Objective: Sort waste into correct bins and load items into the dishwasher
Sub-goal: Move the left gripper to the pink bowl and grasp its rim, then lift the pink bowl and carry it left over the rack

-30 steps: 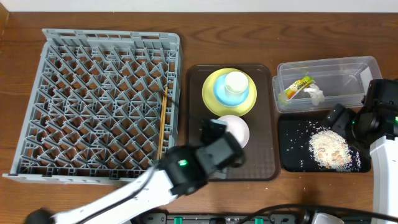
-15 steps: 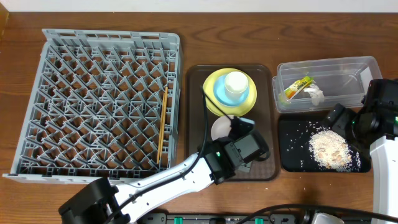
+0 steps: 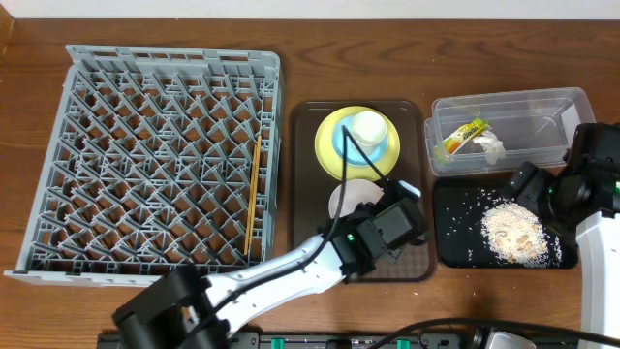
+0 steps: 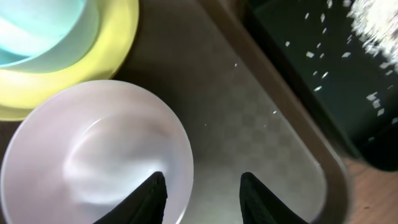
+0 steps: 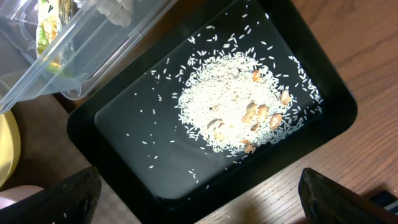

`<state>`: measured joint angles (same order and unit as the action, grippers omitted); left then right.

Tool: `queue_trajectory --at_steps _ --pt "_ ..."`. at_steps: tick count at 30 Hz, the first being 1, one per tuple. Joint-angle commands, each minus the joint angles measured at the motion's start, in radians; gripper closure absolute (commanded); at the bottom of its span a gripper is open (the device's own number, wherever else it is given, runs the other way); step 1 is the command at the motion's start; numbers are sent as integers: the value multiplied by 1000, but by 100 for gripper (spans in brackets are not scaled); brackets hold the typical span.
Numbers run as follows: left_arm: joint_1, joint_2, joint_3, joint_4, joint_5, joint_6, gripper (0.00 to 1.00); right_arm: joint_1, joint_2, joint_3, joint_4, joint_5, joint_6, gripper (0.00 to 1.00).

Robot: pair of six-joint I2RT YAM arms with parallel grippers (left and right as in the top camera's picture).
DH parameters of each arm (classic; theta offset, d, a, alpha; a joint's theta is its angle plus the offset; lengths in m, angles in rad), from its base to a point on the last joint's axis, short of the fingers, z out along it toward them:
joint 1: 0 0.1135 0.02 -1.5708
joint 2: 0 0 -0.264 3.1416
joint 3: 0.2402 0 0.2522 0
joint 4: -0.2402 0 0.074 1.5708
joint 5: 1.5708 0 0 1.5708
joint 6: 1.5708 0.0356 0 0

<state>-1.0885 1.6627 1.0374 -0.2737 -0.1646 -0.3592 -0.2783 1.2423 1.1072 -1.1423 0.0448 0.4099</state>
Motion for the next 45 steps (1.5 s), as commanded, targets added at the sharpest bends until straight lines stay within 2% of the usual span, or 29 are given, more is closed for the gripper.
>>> queue_trajectory --at_steps 1,5,11,16,19,21,25,32,37,38,41,45 --pt "-1 53 -4 26 -24 74 59 -14 -8 16 -2 3 4 1" --pt "-1 116 -4 53 -26 75 59 -14 -8 16 -2 3 4 1" --pt "-1 180 -5 43 -136 101 60 -14 -8 16 -2 3 4 1" --pt "-1 175 -4 44 -136 100 78 -14 -8 16 -2 3 4 1" --pt "-1 164 -4 44 -136 101 80 -14 -8 16 -2 3 4 1" --pt "-1 143 -4 43 -136 100 81 -14 -8 16 -2 3 4 1" --pt "-1 60 0 11 -136 99 92 -14 -8 16 -2 3 4 1" --pt "8 -189 34 -147 -114 89 92 -14 -8 16 -2 3 4 1" --pt "124 -372 60 -218 80 89 92 -14 -8 16 -2 3 4 1" --pt "223 -431 65 -225 203 89 93 -14 -8 16 -2 3 4 1" --pt "428 -491 72 -222 441 65 92 -14 -8 16 -2 3 4 1" --pt "750 -488 82 -183 790 26 92 -14 -8 16 -2 3 4 1"
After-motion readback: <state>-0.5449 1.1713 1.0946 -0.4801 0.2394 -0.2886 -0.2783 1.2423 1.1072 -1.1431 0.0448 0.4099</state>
